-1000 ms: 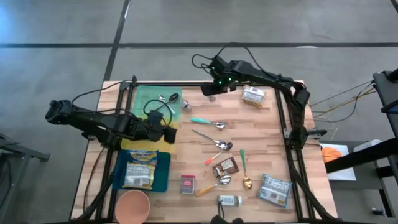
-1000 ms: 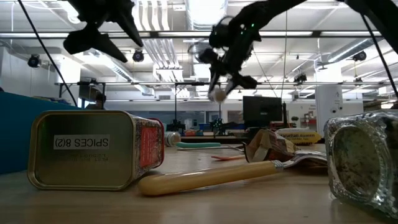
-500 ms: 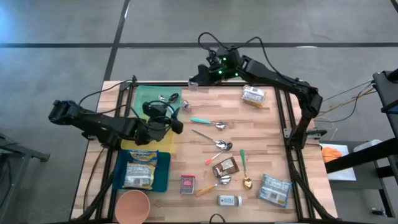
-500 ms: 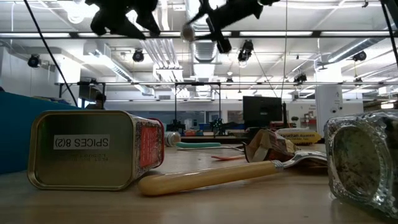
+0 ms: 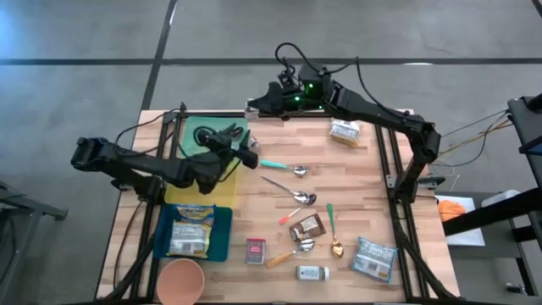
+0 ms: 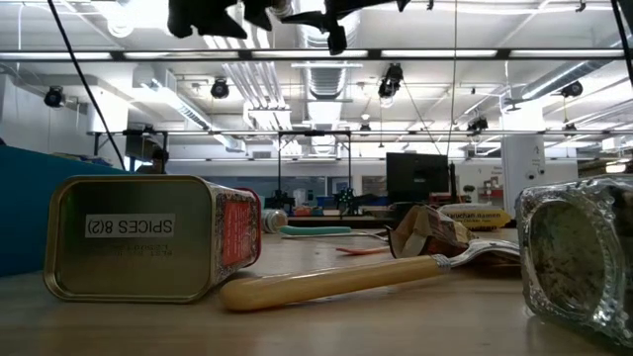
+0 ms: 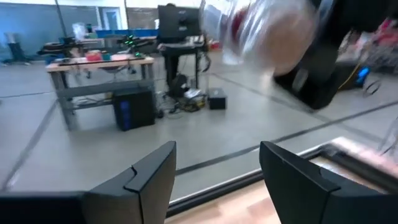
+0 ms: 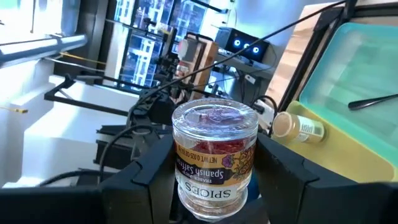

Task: Pick & Place Food Item
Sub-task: Put the right brown seasoning bottle into the yellow bin

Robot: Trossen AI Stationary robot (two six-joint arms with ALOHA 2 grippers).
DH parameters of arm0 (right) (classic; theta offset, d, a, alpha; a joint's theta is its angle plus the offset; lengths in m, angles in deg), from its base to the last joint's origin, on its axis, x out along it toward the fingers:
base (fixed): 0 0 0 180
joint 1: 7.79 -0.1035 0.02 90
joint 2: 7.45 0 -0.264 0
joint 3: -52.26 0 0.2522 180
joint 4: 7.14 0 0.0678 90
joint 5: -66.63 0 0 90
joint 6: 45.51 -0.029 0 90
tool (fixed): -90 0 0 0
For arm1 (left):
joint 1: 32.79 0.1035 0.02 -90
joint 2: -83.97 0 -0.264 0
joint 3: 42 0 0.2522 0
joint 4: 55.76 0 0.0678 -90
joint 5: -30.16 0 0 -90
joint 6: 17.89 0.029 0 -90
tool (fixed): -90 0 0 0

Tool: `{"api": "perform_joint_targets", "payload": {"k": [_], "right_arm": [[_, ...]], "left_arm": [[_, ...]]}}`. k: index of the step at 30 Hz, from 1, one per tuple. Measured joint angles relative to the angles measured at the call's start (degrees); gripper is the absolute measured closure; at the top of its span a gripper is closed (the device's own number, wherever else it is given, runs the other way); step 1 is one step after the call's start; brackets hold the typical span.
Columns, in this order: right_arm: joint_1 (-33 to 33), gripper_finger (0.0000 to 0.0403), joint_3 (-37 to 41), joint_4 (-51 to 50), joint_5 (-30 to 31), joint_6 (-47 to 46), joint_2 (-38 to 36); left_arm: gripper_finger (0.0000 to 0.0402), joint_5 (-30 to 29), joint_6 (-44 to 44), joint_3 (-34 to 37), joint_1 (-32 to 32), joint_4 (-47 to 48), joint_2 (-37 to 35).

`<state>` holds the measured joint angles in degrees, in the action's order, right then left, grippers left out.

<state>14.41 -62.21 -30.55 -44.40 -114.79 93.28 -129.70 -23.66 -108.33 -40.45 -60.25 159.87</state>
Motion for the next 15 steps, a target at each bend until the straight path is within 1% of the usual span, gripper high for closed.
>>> {"api": "perform_joint_targets", "payload": {"k": [2, 6, 8, 11, 15], "right_arm": [[-0.24, 0.0230, 0.00, 0.07, 0.07, -0.32, 0.00], [-0.87, 0.0230, 0.00, 0.09, 0.86, -0.75, 0.00], [-1.11, 0.0230, 0.00, 0.39, 1.07, -0.88, 0.00], [-1.68, 0.0230, 0.00, 2.13, 1.42, -1.86, 0.00], [-2.09, 0.0230, 0.00, 3.04, 2.35, -3.35, 0.00]], "left_arm": [[0.0165, 0.15, 2.67, 0.02, 0.00, -4.06, 0.00], [0.0165, 4.03, 9.37, -0.01, 0.04, -13.11, -0.04], [0.0165, 4.54, 12.36, -0.01, 0.00, -16.72, -0.04], [0.0165, 4.54, 14.09, -0.08, 0.03, -19.56, -0.04], [0.0165, 6.23, 14.83, -2.10, 0.12, -19.79, 0.10]]}}
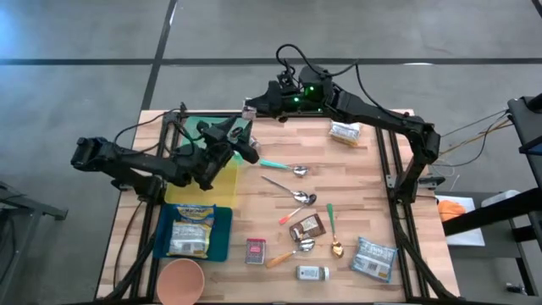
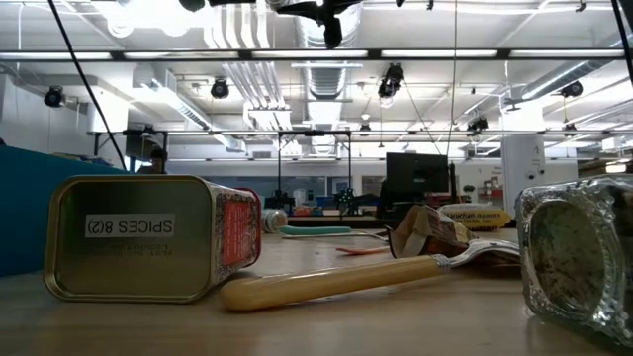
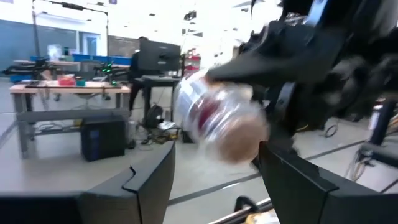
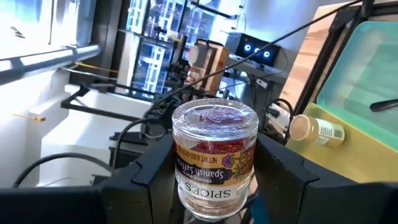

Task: Pick & Place Food Item
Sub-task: Put the right brown seasoning bottle into the yellow bin

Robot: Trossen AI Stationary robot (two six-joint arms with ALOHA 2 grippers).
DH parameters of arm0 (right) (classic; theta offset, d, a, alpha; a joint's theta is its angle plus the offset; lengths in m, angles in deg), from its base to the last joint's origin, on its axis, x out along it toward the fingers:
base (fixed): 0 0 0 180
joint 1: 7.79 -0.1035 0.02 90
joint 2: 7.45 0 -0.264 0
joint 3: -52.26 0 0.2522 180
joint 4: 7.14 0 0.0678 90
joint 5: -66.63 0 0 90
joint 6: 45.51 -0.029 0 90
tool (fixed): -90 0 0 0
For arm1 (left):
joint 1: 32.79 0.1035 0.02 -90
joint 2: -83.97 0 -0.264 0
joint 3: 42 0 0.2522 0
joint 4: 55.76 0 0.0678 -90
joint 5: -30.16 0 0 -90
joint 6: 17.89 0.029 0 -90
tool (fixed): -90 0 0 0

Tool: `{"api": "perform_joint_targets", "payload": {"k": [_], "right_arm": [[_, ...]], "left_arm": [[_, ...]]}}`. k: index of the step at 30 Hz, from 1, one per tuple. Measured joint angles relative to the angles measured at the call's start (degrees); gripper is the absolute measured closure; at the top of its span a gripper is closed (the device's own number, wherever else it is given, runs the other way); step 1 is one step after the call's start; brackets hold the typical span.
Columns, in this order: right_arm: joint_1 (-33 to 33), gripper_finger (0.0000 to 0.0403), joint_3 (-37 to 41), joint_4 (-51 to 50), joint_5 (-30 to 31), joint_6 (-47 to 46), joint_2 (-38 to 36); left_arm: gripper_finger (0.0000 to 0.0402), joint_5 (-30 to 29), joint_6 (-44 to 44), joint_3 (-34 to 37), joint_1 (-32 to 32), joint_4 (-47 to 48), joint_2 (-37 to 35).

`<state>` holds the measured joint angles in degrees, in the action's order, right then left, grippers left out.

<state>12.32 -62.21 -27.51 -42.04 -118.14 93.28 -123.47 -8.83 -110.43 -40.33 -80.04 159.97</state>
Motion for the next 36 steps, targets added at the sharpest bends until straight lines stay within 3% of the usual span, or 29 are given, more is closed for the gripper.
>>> {"api": "perform_joint_targets", "payload": {"k": [7, 20, 30, 36], "right_arm": [[-1.50, 0.0230, 0.00, 3.43, 2.15, -3.37, 0.09], [-2.57, 0.0230, 0.00, 4.15, 3.91, -3.60, 0.52], [-2.89, 0.0230, 0.13, 4.53, 4.10, -3.72, 0.42], [-2.89, 0.0230, 0.15, 4.44, 4.11, -3.58, 0.42]], "left_arm": [[0.0165, 3.22, 2.79, -2.58, 1.07, 0.49, 0.29], [0.0167, 2.08, 2.72, -3.30, 1.81, 0.85, 0.30], [0.0256, 1.30, 2.75, -5.85, 1.74, 5.58, 0.34], [0.0282, 1.70, 2.77, -6.06, 1.59, 6.45, 0.34]]}}
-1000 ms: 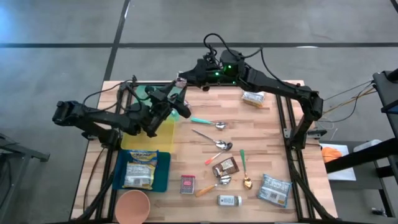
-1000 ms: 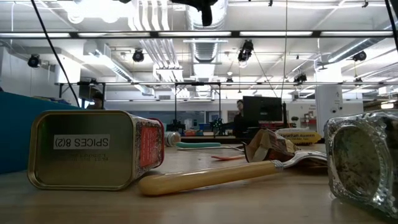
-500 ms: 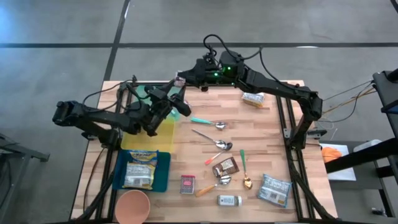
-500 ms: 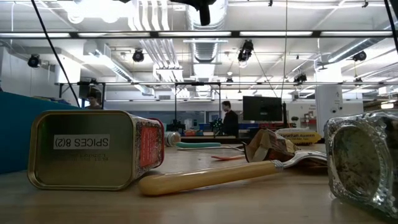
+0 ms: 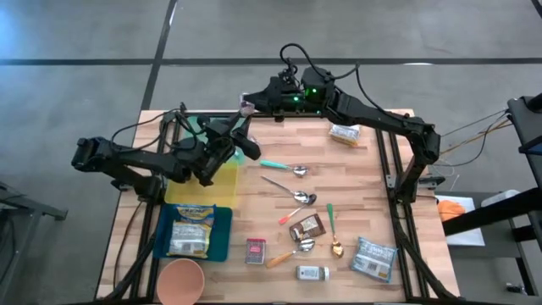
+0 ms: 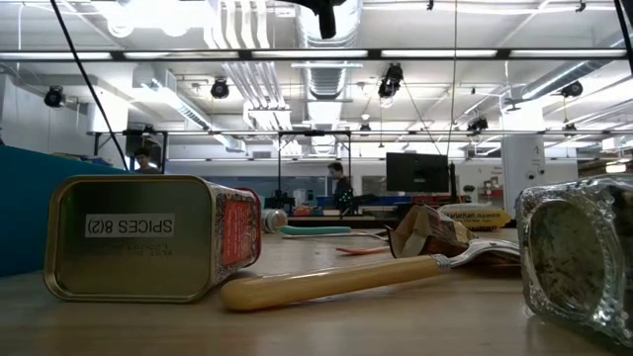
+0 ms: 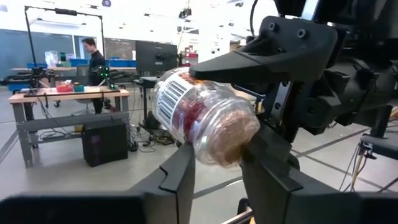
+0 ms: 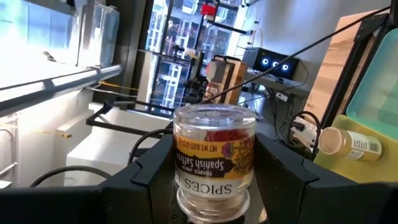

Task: Pick & Place Food Item
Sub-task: Put the right brown seasoning bottle into the yellow bin

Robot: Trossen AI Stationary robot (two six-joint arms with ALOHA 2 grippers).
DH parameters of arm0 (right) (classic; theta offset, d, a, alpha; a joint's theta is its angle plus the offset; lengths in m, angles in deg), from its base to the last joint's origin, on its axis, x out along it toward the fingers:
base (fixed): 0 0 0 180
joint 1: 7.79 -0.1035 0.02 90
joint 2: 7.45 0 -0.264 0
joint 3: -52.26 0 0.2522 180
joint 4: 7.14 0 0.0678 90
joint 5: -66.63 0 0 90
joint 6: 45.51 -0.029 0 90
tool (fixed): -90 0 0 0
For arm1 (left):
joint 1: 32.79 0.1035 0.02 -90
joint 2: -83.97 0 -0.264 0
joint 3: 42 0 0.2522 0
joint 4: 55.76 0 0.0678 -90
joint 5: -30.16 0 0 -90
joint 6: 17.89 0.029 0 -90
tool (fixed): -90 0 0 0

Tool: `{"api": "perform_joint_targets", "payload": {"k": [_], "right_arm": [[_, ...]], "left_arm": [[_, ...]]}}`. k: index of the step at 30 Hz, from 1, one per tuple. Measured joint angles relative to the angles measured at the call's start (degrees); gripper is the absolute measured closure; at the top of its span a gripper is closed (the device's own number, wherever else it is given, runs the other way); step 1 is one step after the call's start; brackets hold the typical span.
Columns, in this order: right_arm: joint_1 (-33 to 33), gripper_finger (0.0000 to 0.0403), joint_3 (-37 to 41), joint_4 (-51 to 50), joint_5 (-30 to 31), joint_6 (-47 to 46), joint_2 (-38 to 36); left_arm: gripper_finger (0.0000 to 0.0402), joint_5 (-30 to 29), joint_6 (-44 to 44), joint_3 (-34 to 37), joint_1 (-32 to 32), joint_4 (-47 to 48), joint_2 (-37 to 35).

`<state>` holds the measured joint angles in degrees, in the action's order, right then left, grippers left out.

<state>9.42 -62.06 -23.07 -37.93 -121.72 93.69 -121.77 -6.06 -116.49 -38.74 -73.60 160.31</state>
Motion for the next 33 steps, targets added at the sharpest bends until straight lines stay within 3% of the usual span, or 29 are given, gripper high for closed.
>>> {"api": "perform_joint_targets", "payload": {"k": [13, 33], "right_arm": [[-0.07, 0.0230, 0.06, -0.38, 0.66, 1.55, 0.00], [0.13, 0.0230, 0.19, -0.72, -8.67, 15.08, -0.68]], "left_arm": [[0.0285, 1.52, -1.64, -0.02, -0.13, 0.70, -0.09], [0.0283, 1.96, -2.16, -0.11, -3.37, 4.56, -0.66]]}}
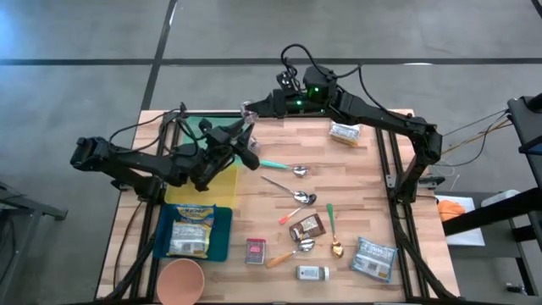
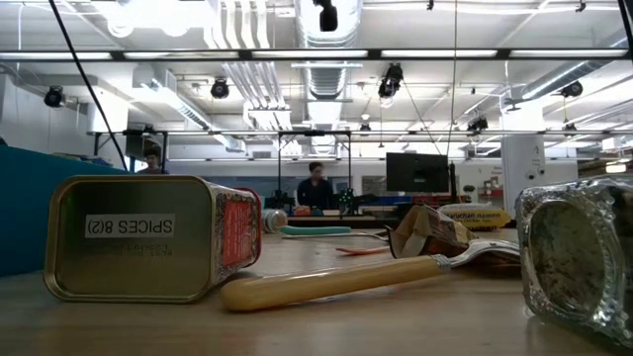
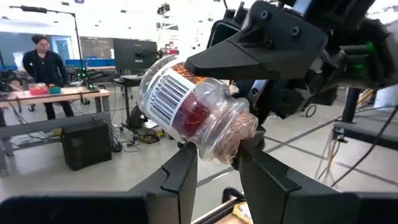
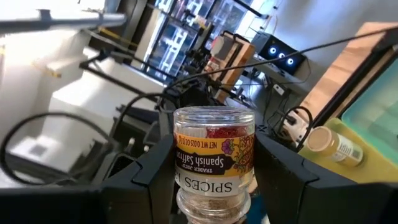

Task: Pick & Place Food Item
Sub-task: Put the right brown seasoning bottle into the yellow bin

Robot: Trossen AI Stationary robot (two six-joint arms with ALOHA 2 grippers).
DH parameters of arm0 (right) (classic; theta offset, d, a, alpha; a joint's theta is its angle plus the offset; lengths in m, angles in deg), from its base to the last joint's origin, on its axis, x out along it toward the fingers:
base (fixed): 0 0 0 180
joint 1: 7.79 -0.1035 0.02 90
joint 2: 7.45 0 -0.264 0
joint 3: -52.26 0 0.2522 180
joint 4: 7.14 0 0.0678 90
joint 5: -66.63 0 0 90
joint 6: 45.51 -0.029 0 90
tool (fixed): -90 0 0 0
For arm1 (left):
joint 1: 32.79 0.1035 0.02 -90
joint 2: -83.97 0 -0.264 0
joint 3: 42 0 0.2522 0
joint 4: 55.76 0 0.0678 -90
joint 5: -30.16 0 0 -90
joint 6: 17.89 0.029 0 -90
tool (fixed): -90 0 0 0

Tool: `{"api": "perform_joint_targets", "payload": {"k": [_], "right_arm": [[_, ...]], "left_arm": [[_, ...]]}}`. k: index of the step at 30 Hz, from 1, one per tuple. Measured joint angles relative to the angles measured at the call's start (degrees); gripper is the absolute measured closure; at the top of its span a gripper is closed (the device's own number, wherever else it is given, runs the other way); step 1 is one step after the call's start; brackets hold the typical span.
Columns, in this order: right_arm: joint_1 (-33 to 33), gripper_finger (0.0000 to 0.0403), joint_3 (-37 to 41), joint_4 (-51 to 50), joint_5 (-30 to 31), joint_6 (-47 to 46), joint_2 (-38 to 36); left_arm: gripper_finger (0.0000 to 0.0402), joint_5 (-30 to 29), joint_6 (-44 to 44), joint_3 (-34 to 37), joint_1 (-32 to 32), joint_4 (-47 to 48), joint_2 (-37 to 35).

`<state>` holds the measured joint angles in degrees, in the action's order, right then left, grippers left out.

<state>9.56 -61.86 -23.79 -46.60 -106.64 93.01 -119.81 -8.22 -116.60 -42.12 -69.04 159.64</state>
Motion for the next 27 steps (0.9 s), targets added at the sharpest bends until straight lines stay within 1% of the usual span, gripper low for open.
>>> {"api": "perform_joint_targets", "payload": {"k": [4, 6, 9, 11, 16, 19, 21, 27], "right_arm": [[0.00, 0.0230, 0.01, 0.04, -2.35, 5.33, 0.03], [0.00, 0.0230, 0.02, -0.08, -3.94, 7.34, 0.04], [-0.14, 0.0230, 0.02, 0.06, -6.37, 9.25, 0.04], [-0.27, 0.0230, 0.07, 0.22, -7.50, 10.71, 0.13], [-0.80, 0.0230, 0.10, 0.39, -7.68, 13.84, 0.26], [-1.13, 0.0230, 0.20, 0.22, -7.64, 14.72, 0.42], [-1.15, 0.0230, 0.20, 0.47, -7.64, 14.82, 0.36], [-1.42, 0.0230, 0.18, 1.48, -7.24, 14.82, 0.29]], "left_arm": [[0.0278, 1.21, -7.69, 0.00, -0.12, 3.26, -1.03], [0.0266, 4.01, -13.36, -0.02, -0.12, 6.91, -2.11], [0.0234, 9.58, -21.52, -0.02, 0.39, 11.13, -3.55], [0.0208, 12.28, -26.62, -0.02, 0.89, 13.69, -4.16], [0.0146, 17.78, -37.23, -0.04, 2.11, 14.54, -4.34], [0.0120, 19.19, -41.06, -0.04, 2.30, 14.45, -4.36], [0.0109, 19.53, -41.62, -0.07, 2.30, 14.48, -4.34], [0.0097, 19.96, -44.59, -0.07, 2.30, 13.78, -4.36]]}}
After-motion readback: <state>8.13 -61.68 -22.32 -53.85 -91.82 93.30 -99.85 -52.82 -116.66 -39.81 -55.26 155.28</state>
